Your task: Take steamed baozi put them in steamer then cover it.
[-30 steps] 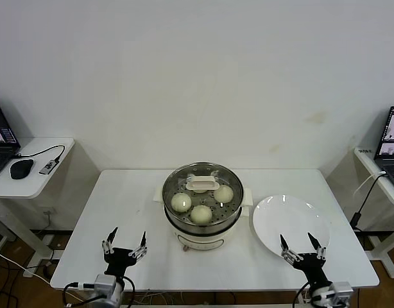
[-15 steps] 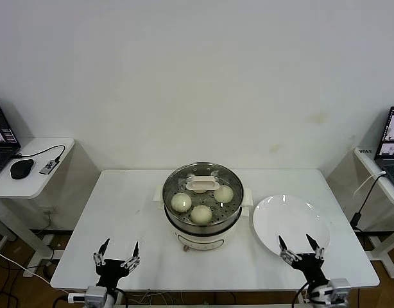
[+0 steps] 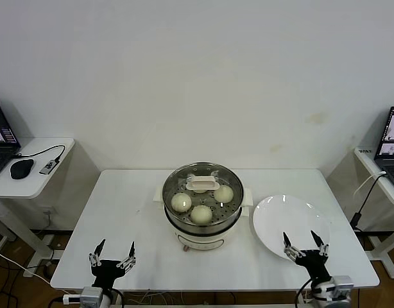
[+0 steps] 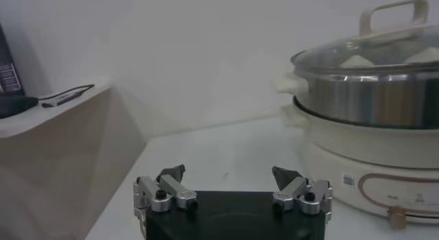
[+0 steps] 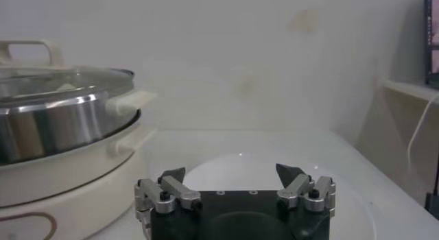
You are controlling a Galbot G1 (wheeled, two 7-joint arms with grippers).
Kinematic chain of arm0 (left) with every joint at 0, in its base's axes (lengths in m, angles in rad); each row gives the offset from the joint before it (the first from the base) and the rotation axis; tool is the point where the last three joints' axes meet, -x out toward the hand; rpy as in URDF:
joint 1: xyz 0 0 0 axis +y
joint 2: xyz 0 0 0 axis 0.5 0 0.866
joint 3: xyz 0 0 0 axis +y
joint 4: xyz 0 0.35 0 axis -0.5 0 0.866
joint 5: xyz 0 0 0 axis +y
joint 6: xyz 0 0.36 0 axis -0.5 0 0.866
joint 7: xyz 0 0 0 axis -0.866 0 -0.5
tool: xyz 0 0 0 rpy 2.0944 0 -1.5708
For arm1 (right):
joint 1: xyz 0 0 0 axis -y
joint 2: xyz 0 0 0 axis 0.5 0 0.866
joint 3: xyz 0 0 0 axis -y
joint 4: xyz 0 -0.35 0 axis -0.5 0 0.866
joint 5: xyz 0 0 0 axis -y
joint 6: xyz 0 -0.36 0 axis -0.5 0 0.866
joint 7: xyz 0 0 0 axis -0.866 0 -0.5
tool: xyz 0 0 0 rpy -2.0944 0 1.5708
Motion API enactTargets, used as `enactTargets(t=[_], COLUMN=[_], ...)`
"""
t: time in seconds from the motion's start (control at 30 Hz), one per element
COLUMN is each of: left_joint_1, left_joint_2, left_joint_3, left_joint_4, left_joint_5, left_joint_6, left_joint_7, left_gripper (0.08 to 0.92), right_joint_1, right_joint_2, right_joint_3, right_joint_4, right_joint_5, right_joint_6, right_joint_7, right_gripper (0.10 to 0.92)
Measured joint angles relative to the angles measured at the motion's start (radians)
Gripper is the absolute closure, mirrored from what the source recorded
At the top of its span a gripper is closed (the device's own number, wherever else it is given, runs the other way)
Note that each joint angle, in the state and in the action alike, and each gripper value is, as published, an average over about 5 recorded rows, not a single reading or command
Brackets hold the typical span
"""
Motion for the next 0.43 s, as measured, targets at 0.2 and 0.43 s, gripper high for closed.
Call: enactTargets(t=[0.2, 0.43], left_joint_1=[0.001, 0.002], left_joint_2=[-0.003, -0.004], left_joint_3=[0.005, 0.003], left_joint_4=[0.003, 0.003], left_joint_5=[0.005, 0.006], left_joint_6=[0.000, 0.000], left_joint_7=[0.003, 0.006], left_gripper=[0.177, 0.177], right_joint_1=[0.011, 0.012], right_joint_2=[0.006, 0.006], right_joint_3=[0.007, 0.009], right_joint_4=[-0.008, -0.014], right_joint_5=[-0.014, -0.030], right_joint_6=[0.006, 0.011], right_joint_7=[0.001, -0.006], right_gripper=[0.203, 0.203])
